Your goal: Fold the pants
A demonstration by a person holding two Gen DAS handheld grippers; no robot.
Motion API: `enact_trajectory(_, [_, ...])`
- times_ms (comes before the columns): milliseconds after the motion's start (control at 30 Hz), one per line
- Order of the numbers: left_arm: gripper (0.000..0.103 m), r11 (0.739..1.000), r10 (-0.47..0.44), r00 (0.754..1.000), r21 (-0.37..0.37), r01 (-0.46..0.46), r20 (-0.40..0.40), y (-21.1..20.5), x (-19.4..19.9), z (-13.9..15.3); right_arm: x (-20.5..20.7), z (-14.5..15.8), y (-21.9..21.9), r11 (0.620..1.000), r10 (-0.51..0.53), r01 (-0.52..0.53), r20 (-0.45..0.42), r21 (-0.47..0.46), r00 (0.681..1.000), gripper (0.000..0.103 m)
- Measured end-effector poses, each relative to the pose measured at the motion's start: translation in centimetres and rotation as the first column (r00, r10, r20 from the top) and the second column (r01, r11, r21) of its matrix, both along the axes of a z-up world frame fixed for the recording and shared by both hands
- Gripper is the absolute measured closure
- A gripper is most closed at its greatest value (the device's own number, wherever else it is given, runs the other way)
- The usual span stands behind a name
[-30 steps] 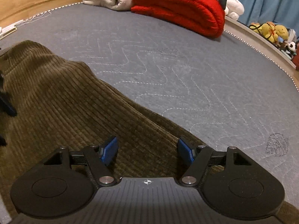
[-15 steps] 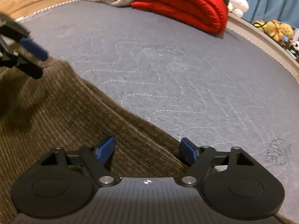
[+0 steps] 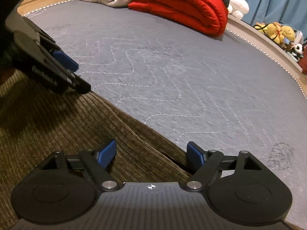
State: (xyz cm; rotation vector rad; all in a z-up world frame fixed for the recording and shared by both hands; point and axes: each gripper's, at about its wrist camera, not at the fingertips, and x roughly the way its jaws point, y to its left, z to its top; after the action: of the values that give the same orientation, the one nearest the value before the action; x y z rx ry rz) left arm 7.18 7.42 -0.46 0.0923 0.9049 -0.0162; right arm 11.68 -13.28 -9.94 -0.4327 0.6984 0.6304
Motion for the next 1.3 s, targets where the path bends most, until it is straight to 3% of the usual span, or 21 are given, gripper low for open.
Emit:
enact_trajectory(67, [0.042, 0.999, -0.036, 0.998, -0.015, 0.037, 0.046, -0.5, -0.9, 1.3, -0.5, 0.7, -1.1, 1.0, -0.019, 0.019, 0.021, 0.015, 1.0, 0.023])
enact_trajectory(200, [0.042, 0.991, -0.124, 0.991, -0.042, 0.126, 0.048, -1.9, -2.6, 2.1, -0.9, 1.7, -3.8, 0.997, -0.042, 0.041, 0.014, 0.064, 0.999, 0.023])
enact_trajectory(333, [0.043, 0.976, -0.215, 0.976, -0.037, 0.216, 0.03, -3.5, -3.5, 1.5, -1.2, 0.3, -5.5, 0.999, -0.045, 0.045, -0.003, 0.012, 0.999, 0.023])
enact_trajectory(433, [0.054, 0.956, -0.285, 0.958, -0.073, 0.285, 0.008, -5.0, -2.5, -0.7, -1.0, -1.1, -6.6, 0.996, -0.076, 0.075, -0.025, -0.041, 0.997, 0.021])
enact_trajectory(533, [0.056, 0.956, -0.292, 0.953, 0.015, 0.294, -0.08, -6.0, -1.1, -4.4, -0.2, -0.9, -7.0, 0.993, -0.115, 0.115, -0.054, -0.017, 0.992, 0.018])
enact_trajectory(567, [0.056, 0.952, -0.301, 0.951, 0.033, 0.304, -0.07, -6.3, -1.1, -4.6, -0.2, -0.8, -7.1, 0.992, -0.123, 0.122, -0.048, -0.02, 0.991, 0.018])
enact_trajectory(633, [0.056, 0.956, -0.286, 0.955, 0.045, 0.29, -0.076, -6.8, -1.1, -4.0, -0.4, -0.6, -7.0, 0.991, -0.134, 0.133, -0.03, -0.027, 0.991, 0.018])
enact_trajectory(767, [0.051, 0.957, -0.291, 0.957, -0.001, 0.291, -0.005, -7.1, -2.5, -1.7, -1.1, -0.1, -7.6, 0.989, -0.145, 0.145, -0.009, -0.022, 0.989, 0.02])
enact_trajectory(933, [0.049, 0.934, -0.357, 0.933, -0.015, 0.358, 0.037, -7.5, -5.1, -0.1, -1.7, 0.4, -9.0, 0.985, -0.172, 0.172, 0.008, -0.02, 0.985, 0.02])
enact_trajectory(1167, [0.049, 0.894, -0.445, 0.895, -0.041, 0.446, 0.029, -8.0, -8.1, -0.9, -3.6, 1.9, -11.2, 0.974, -0.225, 0.225, 0.032, 0.0, 0.974, 0.02])
enact_trajectory(1300, [0.049, 0.841, -0.541, 0.841, -0.041, 0.54, -0.015, -9.1, -9.8, -2.7, -4.9, 2.7, -12.6, 0.968, -0.25, 0.25, 0.046, 0.007, 0.967, 0.019])
